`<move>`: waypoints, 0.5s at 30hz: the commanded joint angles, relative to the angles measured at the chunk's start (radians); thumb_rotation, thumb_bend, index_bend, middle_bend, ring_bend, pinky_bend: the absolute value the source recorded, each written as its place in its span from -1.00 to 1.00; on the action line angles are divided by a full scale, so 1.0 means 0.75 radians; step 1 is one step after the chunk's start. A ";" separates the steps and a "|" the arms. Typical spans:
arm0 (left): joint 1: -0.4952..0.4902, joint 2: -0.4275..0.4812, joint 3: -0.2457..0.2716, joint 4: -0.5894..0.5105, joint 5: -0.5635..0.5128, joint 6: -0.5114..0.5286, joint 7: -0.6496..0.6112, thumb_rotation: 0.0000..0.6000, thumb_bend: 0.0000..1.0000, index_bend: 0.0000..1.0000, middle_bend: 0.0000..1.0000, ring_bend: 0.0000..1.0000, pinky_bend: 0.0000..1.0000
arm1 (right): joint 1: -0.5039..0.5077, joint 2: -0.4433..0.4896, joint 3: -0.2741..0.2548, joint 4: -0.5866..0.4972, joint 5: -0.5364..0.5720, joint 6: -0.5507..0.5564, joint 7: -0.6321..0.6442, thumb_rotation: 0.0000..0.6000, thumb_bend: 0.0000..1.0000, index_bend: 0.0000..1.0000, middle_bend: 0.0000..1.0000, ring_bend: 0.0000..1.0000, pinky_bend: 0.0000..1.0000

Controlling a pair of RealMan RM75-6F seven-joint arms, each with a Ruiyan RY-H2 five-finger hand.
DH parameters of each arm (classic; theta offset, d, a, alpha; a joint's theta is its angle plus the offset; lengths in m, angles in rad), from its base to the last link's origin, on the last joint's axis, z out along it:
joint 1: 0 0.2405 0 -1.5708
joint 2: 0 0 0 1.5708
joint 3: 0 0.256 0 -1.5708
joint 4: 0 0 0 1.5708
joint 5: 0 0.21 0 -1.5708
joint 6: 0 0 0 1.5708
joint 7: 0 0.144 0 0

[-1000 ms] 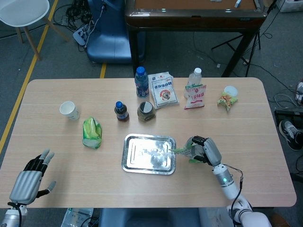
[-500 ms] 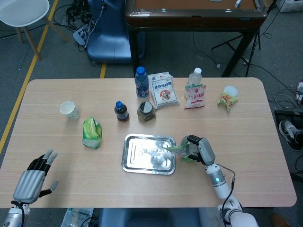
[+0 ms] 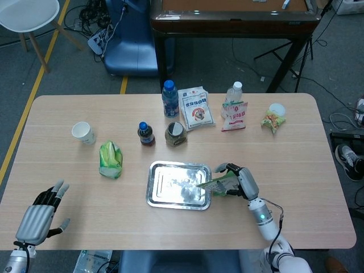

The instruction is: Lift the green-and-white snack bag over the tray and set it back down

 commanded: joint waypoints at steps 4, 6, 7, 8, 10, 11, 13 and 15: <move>-0.002 -0.003 0.000 0.001 0.002 -0.001 -0.002 1.00 -0.49 -0.90 -1.00 -0.84 -0.79 | -0.026 0.046 -0.023 -0.018 -0.020 0.052 -0.010 1.00 -0.34 -0.59 -0.40 -0.44 -0.25; -0.003 -0.003 0.000 0.001 0.005 0.001 -0.003 1.00 -0.49 -0.90 -1.00 -0.84 -0.79 | -0.035 0.065 -0.024 -0.030 -0.021 0.081 -0.015 1.00 -0.35 -0.72 -0.51 -0.55 -0.36; -0.003 -0.003 0.000 0.001 0.006 0.003 -0.004 1.00 -0.49 -0.90 -1.00 -0.84 -0.79 | -0.040 0.074 -0.025 -0.035 -0.023 0.097 -0.018 1.00 -0.35 -0.76 -0.56 -0.59 -0.41; -0.002 -0.002 0.000 0.001 0.008 0.005 -0.005 1.00 -0.49 -0.90 -1.00 -0.84 -0.79 | -0.044 0.083 -0.026 -0.041 -0.025 0.114 -0.022 1.00 -0.35 -0.78 -0.58 -0.61 -0.43; -0.002 -0.002 -0.001 0.001 0.010 0.010 -0.009 1.00 -0.49 -0.90 -1.00 -0.84 -0.79 | -0.055 0.107 -0.031 -0.054 -0.031 0.153 -0.039 1.00 -0.36 -0.81 -0.61 -0.64 -0.46; -0.001 -0.002 -0.001 0.002 0.012 0.012 -0.011 1.00 -0.49 -0.90 -1.00 -0.84 -0.79 | -0.062 0.122 -0.035 -0.062 -0.036 0.173 -0.052 1.00 -0.36 -0.81 -0.61 -0.64 -0.47; -0.001 -0.002 -0.001 0.005 0.014 0.014 -0.015 1.00 -0.49 -0.90 -1.00 -0.84 -0.79 | -0.074 0.145 -0.041 -0.076 -0.042 0.197 -0.072 1.00 -0.37 -0.81 -0.61 -0.64 -0.48; -0.001 -0.003 0.000 0.009 0.016 0.015 -0.022 1.00 -0.49 -0.90 -1.00 -0.84 -0.79 | -0.087 0.174 -0.048 -0.094 -0.049 0.220 -0.100 1.00 -0.37 -0.81 -0.61 -0.64 -0.48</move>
